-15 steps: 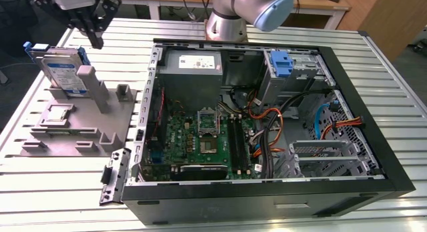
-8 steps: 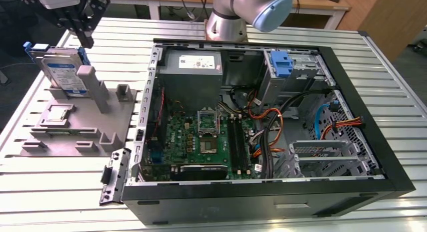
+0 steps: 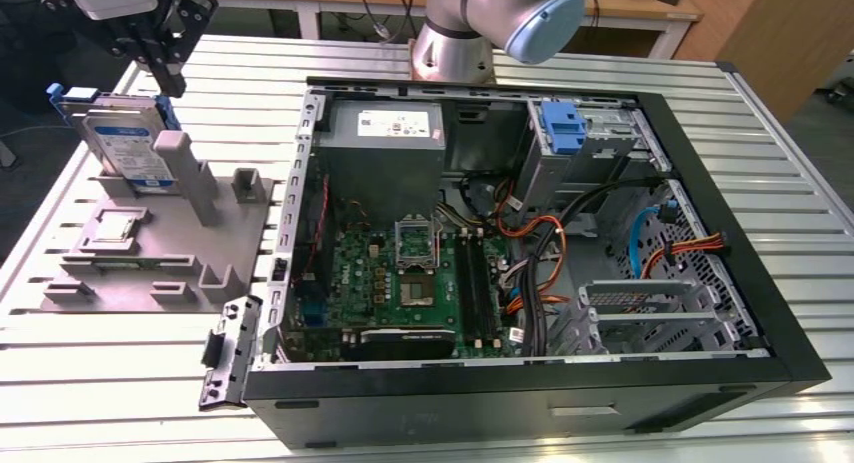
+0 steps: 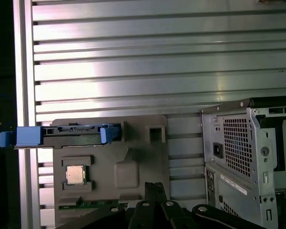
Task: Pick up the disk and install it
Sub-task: 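Reach for the disk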
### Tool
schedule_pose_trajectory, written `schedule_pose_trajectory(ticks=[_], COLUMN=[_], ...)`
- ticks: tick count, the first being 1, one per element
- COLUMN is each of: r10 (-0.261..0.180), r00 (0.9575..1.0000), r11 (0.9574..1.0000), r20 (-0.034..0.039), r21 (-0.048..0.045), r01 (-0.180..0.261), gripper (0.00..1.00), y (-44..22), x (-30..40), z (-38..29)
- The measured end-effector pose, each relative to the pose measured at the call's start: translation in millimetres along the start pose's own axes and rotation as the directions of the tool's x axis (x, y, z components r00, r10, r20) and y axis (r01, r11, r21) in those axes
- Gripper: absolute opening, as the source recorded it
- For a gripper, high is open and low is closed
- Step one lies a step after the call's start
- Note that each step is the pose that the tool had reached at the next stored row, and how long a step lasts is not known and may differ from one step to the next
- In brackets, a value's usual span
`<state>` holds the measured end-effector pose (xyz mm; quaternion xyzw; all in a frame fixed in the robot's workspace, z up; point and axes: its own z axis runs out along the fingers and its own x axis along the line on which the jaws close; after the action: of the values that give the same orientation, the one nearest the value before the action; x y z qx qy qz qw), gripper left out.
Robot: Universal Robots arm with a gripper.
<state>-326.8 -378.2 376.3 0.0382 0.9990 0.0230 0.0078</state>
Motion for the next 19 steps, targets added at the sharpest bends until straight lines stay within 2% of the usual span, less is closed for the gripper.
schedule_pose_trajectory(ticks=[8,14,15,16,19], r10=[0.000,0.000,0.000,0.000,0.000], r00=[1.0000,1.0000,1.0000,1.0000,1.0000], r11=[1.0000,1.0000,1.0000,1.0000,1.0000], r20=[0.0001,0.0001,0.0001,-0.0001,0.0001], r21=[-0.0001,0.0000,0.0000,0.0001,-0.0002], r01=[0.000,0.000,0.000,0.000,0.000], gripper=[0.10,0.10,0.10,0.10,0.10], y=[-0.1,1.4,1.9,3.1,2.7], x=[0.4,5.1,6.9,18.8,24.8], z=[0.4,0.8,0.9,1.6,2.2])
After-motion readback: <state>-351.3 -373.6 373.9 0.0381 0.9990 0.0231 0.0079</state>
